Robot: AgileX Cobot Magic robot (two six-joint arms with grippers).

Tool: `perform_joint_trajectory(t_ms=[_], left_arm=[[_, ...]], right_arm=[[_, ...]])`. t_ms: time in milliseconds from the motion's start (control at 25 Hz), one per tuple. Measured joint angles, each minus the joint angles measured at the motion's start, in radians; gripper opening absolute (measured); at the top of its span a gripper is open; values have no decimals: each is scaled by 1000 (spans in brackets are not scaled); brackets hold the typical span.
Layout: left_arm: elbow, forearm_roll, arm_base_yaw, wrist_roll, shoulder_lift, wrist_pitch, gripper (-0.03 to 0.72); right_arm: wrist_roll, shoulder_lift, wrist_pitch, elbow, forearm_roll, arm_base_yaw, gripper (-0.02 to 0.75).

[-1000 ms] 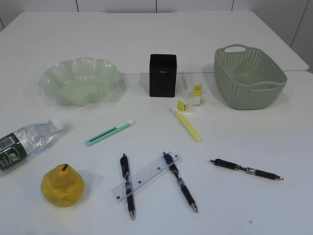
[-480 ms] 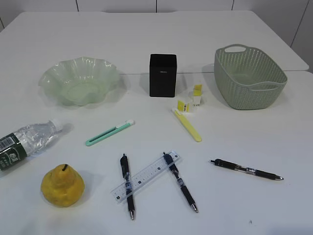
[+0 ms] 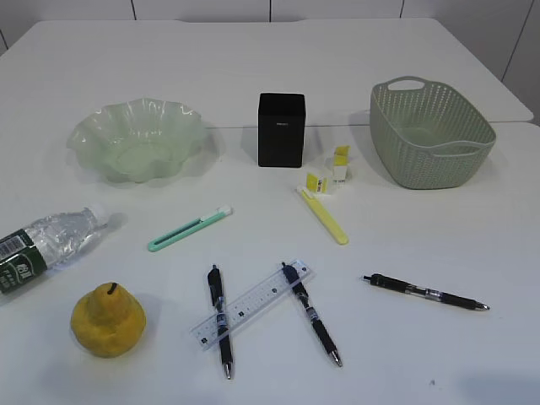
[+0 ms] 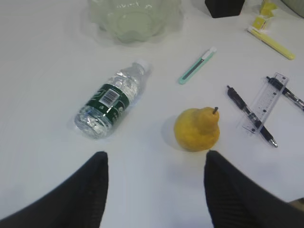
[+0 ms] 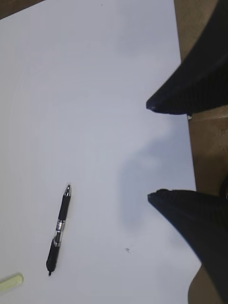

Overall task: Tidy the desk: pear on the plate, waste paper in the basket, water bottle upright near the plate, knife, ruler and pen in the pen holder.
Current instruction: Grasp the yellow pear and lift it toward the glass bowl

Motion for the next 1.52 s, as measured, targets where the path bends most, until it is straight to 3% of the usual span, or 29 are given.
perform_joint_trajectory(t_ms=[280,920,1520], left_arm=[[0,-78,0,0,160,-33,454],[0,-94,0,8,169,-62,454],[0,-163,0,106,405,-35,455]], right_arm=[[4,140,-27,-77,0,0,389],[-106,582,-186,-196,-6,0,389],[-96,724,-236,-211,-6,0,389]])
